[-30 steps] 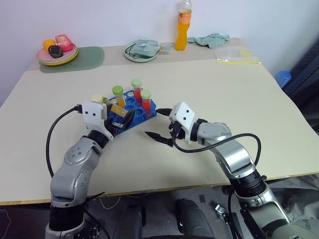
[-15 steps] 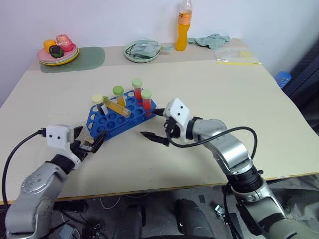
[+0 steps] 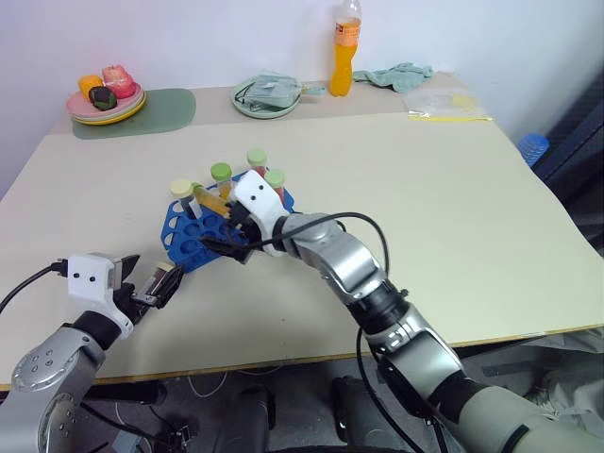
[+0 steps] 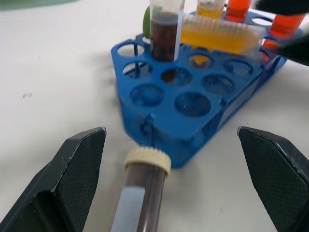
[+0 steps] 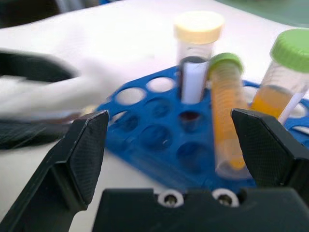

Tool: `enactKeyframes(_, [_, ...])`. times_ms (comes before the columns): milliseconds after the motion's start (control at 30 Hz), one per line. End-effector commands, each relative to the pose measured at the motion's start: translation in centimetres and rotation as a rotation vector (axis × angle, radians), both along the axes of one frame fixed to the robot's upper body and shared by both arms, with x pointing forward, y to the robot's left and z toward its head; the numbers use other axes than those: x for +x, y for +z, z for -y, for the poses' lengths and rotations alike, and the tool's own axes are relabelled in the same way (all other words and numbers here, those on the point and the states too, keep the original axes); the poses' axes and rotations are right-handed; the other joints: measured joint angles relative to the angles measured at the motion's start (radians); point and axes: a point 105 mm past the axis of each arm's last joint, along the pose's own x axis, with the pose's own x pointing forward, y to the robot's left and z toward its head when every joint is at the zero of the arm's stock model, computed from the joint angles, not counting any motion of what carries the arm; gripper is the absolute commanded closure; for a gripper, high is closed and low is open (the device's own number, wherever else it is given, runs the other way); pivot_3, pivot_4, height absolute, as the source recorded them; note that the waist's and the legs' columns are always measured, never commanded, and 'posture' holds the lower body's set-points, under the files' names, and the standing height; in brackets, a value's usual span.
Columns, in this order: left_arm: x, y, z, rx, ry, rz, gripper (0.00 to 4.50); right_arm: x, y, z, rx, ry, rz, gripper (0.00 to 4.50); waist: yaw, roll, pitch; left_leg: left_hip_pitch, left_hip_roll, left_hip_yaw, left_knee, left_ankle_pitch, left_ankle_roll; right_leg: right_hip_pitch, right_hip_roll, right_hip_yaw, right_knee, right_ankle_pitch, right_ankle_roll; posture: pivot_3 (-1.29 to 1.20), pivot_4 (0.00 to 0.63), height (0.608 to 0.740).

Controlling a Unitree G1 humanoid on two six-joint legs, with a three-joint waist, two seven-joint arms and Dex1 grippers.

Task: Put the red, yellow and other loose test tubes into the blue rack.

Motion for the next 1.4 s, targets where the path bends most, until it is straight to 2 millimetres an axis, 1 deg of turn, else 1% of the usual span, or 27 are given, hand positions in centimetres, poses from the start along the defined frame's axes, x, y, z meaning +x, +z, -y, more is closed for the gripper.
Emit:
enactKeyframes(33, [-0.2, 1.1, 0.2, 0.018, -0.005, 0.054, 0.00, 0.7, 1.6, -0.7, 0.047, -0.027, 0.057, 0.03, 0.000, 0.000, 0.000, 0.000, 0.000, 0.000, 0.000, 0.000, 0.000, 0.000, 0.000, 0.000, 0.000, 0.000, 0.000, 0.00, 0.150, 0.740])
enactKeyframes(100, [-0.3, 1.0, 0.3, 0.010, -0.007, 0.056, 0.00, 1.0, 1.4, -1.0, 0.045, -0.045, 0.057, 0.03, -0.001, 0.000, 0.000, 0.000, 0.000, 0.000, 0.000, 0.000, 0.000, 0.000, 0.000, 0.000, 0.000, 0.000, 0.000, 0.00, 0.150, 0.740])
enactKeyframes(200, [-0.2, 1.0, 0.8, -0.005, -0.014, 0.065, 0.00, 2.5, 0.5, -0.7, 0.011, -0.142, 0.048, 0.03, -0.002, 0.000, 0.000, 0.000, 0.000, 0.000, 0.000, 0.000, 0.000, 0.000, 0.000, 0.000, 0.000, 0.000, 0.000, 0.00, 0.150, 0.740])
enactKeyframes(267, [-0.2, 1.0, 0.9, -0.007, -0.016, 0.068, 0.00, 2.9, 0.2, -0.5, -0.004, -0.162, 0.050, 0.03, -0.002, 0.000, 0.000, 0.000, 0.000, 0.000, 0.000, 0.000, 0.000, 0.000, 0.000, 0.000, 0.000, 0.000, 0.000, 0.00, 0.150, 0.740])
enactKeyframes(333, [-0.1, 1.0, 1.0, -0.009, -0.018, 0.068, 0.00, 2.9, 0.1, -0.6, -0.007, -0.156, 0.051, 0.56, -0.003, 0.000, 0.000, 0.000, 0.000, 0.000, 0.000, 0.000, 0.000, 0.000, 0.000, 0.000, 0.000, 0.000, 0.000, 0.00, 0.150, 0.740])
enactKeyframes(367, [-0.1, 1.0, 1.1, -0.010, -0.019, 0.067, 0.00, 2.9, 0.1, -0.6, -0.007, -0.150, 0.051, 0.91, -0.003, 0.000, 0.000, 0.000, 0.000, 0.000, -0.001, 0.000, 0.000, 0.000, 0.000, 0.000, 0.000, 0.000, 0.000, 0.00, 0.150, 0.740])
enactKeyframes(533, [0.1, 0.9, 1.3, -0.013, -0.027, 0.066, 0.00, 2.3, 0.1, -0.8, -0.018, -0.099, 0.089, 3.36, -0.003, 0.000, 0.000, 0.000, 0.000, 0.000, -0.001, 0.000, 0.000, 0.000, 0.000, 0.000, 0.000, 0.000, 0.000, 0.00, 0.150, 0.740])
enactKeyframes(567, [0.1, 0.9, 1.3, -0.014, -0.027, 0.066, 0.00, 1.9, 0.2, -0.9, -0.018, -0.076, 0.109, 3.61, -0.003, 0.000, 0.000, 0.000, 0.000, 0.000, -0.001, 0.000, 0.000, 0.000, 0.000, 0.000, 0.000, 0.000, 0.000, 0.00, 0.150, 0.740])
enactKeyframes(767, [0.2, 0.7, 1.5, -0.020, -0.030, 0.065, 0.00, 0.8, 0.7, -1.0, -0.009, -0.006, 0.204, 3.60, -0.005, 0.000, 0.000, 0.000, 0.000, 0.000, -0.001, 0.000, 0.000, 0.000, 0.000, 0.000, 0.000, 0.000, 0.000, 0.00, 0.150, 0.740])
enactKeyframes(933, [0.2, 0.7, 1.8, -0.027, -0.032, 0.066, 0.00, 0.7, 2.1, -0.5, 0.083, -0.014, 0.218, 3.60, -0.010, 0.000, 0.000, 0.000, 0.000, 0.000, -0.001, 0.000, 0.000, -0.001, 0.001, 0.000, 0.000, 0.000, 0.000, 0.00, 0.150, 0.740])
enactKeyframes(1033, [0.2, 0.7, 2.0, -0.030, -0.033, 0.066, 0.00, 0.5, 3.4, -0.2, 0.138, -0.016, 0.247, 3.60, -0.011, 0.000, 0.000, 0.000, 0.001, 0.000, -0.001, 0.000, 0.000, -0.001, 0.001, 0.000, 0.000, 0.000, 0.000, 0.00, 0.150, 0.740])
enactKeyframes(1133, [0.1, 0.7, 2.3, -0.033, -0.035, 0.066, 0.00, -0.4, 5.7, 0.6, 0.234, 0.014, 0.294, 3.60, -0.010, 0.000, 0.000, 0.000, 0.001, 0.000, -0.001, 0.000, 0.000, -0.001, 0.001, 0.000, 0.000, 0.000, 0.000, 0.00, 0.150, 0.740])
enactKeyframes(1200, [0.1, 0.8, 2.4, -0.037, -0.034, 0.069, 0.00, -1.1, 7.1, 1.6, 0.280, 0.042, 0.314, 3.60, -0.006, 0.000, 0.000, 0.000, 0.001, 0.000, -0.001, 0.000, 0.000, -0.001, 0.001, 0.000, 0.000, 0.000, 0.000, 0.00, 0.150, 0.740])
enactKeyframes(1267, [0.0, 0.9, 2.5, -0.038, -0.033, 0.070, 0.00, -1.8, 8.2, 3.3, 0.313, 0.065, 0.321, 3.60, -0.001, 0.000, 0.000, 0.000, 0.001, 0.000, -0.001, 0.000, 0.000, -0.001, 0.000, 0.000, 0.000, 0.000, 0.000, 0.00, 0.150, 0.740])
enactKeyframes(1300, [0.0, 1.0, 2.6, -0.038, -0.032, 0.071, 0.00, -2.1, 8.6, 4.5, 0.324, 0.073, 0.318, 3.60, 0.003, 0.000, 0.000, 0.000, 0.001, 0.000, -0.001, 0.000, 0.000, -0.001, 0.000, 0.000, 0.000, 0.000, 0.000, 0.00, 0.150, 0.740])
enactKeyframes(1333, [-0.1, 1.0, 2.6, -0.040, -0.029, 0.073, 0.00, -2.4, 8.8, 5.7, 0.329, 0.083, 0.307, 3.60, 0.005, 0.000, 0.000, -0.001, 0.000, 0.000, 0.000, 0.000, 0.000, 0.000, 0.000, 0.000, 0.000, 0.000, 0.000, 0.00, 0.150, 0.740])
enactKeyframes(1400, [-0.1, 1.1, 2.6, -0.046, -0.026, 0.074, 0.00, -3.1, 8.2, 8.4, 0.289, 0.109, 0.268, 3.60, 0.007, 0.000, 0.000, -0.001, 0.000, -0.001, 0.000, 0.000, 0.000, 0.001, -0.001, 0.000, -0.001, 0.000, 0.000, 0.00, 0.150, 0.740])
